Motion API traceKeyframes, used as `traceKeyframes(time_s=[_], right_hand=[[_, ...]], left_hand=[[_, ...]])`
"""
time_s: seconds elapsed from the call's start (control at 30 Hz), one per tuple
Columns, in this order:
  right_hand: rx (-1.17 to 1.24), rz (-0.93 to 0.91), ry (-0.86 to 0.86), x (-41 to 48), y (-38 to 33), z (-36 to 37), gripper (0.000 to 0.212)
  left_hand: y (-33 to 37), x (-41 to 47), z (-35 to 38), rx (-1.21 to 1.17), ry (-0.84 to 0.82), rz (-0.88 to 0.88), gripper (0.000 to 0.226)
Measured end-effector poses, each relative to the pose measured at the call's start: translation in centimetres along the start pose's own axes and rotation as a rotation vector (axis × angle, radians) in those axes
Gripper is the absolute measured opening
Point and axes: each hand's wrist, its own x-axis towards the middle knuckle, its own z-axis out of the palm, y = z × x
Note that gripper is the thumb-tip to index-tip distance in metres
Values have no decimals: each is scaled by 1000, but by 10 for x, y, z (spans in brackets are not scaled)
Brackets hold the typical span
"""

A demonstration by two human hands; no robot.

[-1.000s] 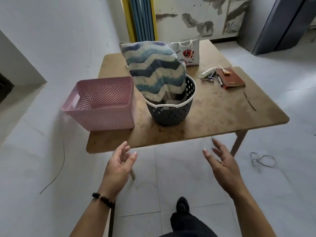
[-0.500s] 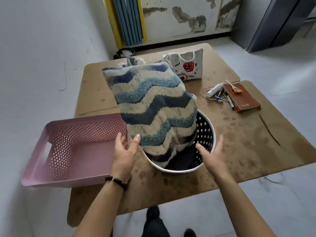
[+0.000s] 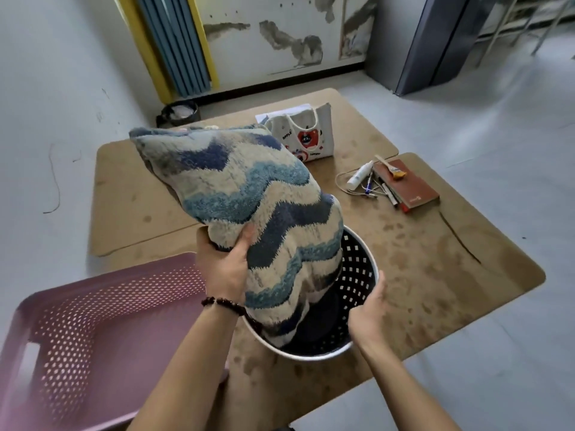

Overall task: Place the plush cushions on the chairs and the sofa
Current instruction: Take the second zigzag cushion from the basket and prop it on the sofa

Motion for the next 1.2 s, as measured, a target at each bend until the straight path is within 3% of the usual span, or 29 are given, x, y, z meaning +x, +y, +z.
traceKeyframes(time_s=[0.2,0.4,0.47,0.53,0.6,0.67,0.73,0.83,0.97,1.03,1.13,1.2], right_hand=[[24,-57,-16,-7,-10,2,93],[119,-63,-174,1,-9,-10,74],[83,-128,-149,6,-22,-26,71],[245,-288,-66,3,-50,-58,81],[497,-530,-16,-9,-86,-102,88],[683,-749,-74,-23,-111,-148,85],[753,-848,-153,-36,-116,-192,83],[769,-816,-161,-57,-108,-242,91],[843,-723,38,-97,-59,-271,53],[920,-676,248,-135,-27,-275,44],[990,-555,606,-198,18,-271,32],[1004,-435,865,-245,57,-262,31]], left_hand=[[69,-30,15,-179,-63,227,42],[153,-59,6,-314,-52,476,45],[171,-73,-1,-313,-58,565,48],[181,-83,-5,-325,-73,622,53],[187,-87,-6,-354,-124,630,60],[190,-89,-6,-406,-239,594,69],[192,-92,-1,-468,-356,515,75],[195,-99,18,-540,-564,417,84],[185,-114,52,-447,-744,404,82],[172,-139,70,-443,-895,417,70],[145,-187,93,-369,-1158,418,32],[127,-232,103,-293,-1338,387,42]])
